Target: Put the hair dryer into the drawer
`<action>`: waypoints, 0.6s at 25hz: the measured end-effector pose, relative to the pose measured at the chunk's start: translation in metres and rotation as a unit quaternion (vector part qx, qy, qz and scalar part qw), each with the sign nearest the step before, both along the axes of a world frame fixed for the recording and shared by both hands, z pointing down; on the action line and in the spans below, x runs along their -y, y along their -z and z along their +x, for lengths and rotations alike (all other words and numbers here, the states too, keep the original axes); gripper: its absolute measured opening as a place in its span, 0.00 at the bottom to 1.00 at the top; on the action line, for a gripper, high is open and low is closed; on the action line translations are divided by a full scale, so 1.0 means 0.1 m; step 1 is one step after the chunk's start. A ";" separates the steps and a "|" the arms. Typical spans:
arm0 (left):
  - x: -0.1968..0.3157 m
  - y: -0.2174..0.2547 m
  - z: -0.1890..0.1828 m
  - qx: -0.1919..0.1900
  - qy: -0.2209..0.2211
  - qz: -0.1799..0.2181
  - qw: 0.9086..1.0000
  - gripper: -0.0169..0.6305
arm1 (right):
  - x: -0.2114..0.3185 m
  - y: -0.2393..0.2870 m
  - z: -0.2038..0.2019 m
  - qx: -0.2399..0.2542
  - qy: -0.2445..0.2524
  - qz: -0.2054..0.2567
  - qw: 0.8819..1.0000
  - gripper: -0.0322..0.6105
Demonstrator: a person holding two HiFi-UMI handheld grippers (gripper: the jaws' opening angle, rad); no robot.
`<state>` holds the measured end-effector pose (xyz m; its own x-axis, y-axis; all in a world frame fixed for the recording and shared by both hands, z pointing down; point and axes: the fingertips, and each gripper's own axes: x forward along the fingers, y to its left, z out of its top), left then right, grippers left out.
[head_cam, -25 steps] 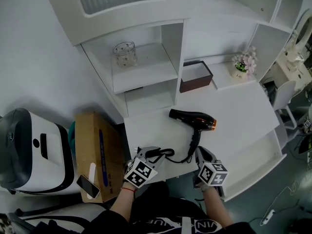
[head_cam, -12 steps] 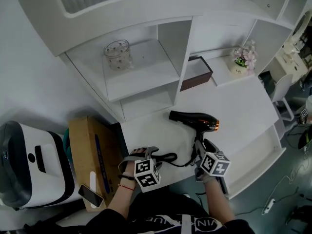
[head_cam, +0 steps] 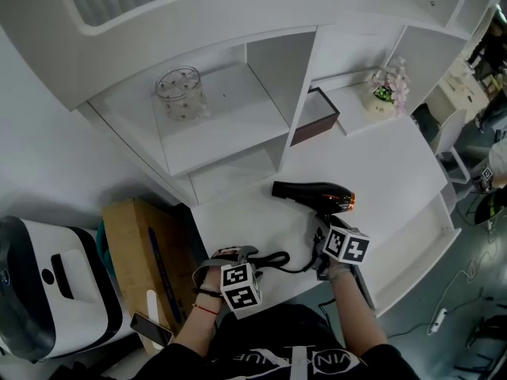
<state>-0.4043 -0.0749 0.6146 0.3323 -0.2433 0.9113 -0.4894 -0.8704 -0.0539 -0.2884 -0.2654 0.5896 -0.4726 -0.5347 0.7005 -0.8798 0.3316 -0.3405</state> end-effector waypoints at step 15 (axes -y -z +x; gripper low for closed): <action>-0.09 0.02 0.23 0.026 -0.016 -0.018 0.999 0.28 | 0.12 -0.14 0.00 0.053 -0.018 -0.039 0.998 0.32</action>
<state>-0.3817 -0.0663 0.6128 0.2903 -0.1997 0.9359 -0.4591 -0.8871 -0.0469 -0.2885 -0.2770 0.6038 -0.5277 -0.4987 0.6876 -0.8484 0.2696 -0.4556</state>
